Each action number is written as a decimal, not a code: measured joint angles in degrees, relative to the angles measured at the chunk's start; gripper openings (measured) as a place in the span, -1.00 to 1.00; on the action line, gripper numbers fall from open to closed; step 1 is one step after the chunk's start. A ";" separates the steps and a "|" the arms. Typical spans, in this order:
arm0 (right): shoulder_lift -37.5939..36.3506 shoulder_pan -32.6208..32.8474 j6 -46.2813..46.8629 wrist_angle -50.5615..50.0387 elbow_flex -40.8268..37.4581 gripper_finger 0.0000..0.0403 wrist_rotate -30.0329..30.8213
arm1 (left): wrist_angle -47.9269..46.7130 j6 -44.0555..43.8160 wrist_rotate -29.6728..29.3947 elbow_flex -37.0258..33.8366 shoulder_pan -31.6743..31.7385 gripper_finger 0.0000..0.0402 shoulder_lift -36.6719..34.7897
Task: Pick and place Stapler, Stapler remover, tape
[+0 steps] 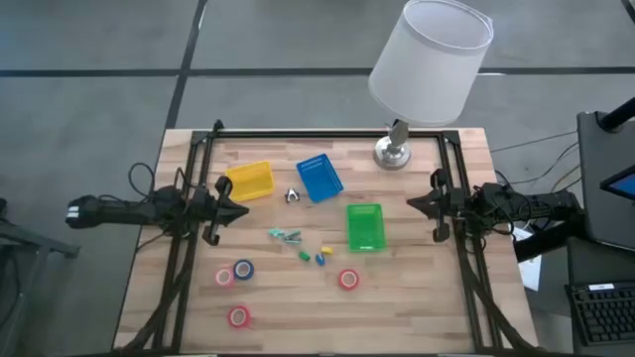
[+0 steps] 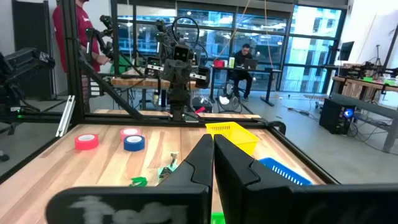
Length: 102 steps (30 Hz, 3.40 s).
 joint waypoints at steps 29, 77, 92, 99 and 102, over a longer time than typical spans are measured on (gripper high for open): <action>0.77 -0.20 13.02 2.36 -0.01 -0.96 0.59 | 0.00 -0.01 0.00 -0.01 -0.01 -0.91 0.00; 0.74 -0.28 88.59 3.36 -0.02 -0.96 6.92 | 0.77 -0.47 -1.65 -0.01 0.17 -0.91 0.38; 1.13 -0.39 105.50 14.93 -0.02 -0.96 6.69 | 6.63 -34.58 -25.77 3.79 0.23 -0.91 0.61; 1.90 -0.34 114.40 22.57 0.00 -0.96 1.01 | 7.71 -38.43 -27.49 3.98 0.22 -0.91 0.72; 2.15 -0.19 127.25 27.06 -0.02 -0.96 -2.81 | 8.92 -39.70 -28.77 4.05 0.24 -0.91 0.79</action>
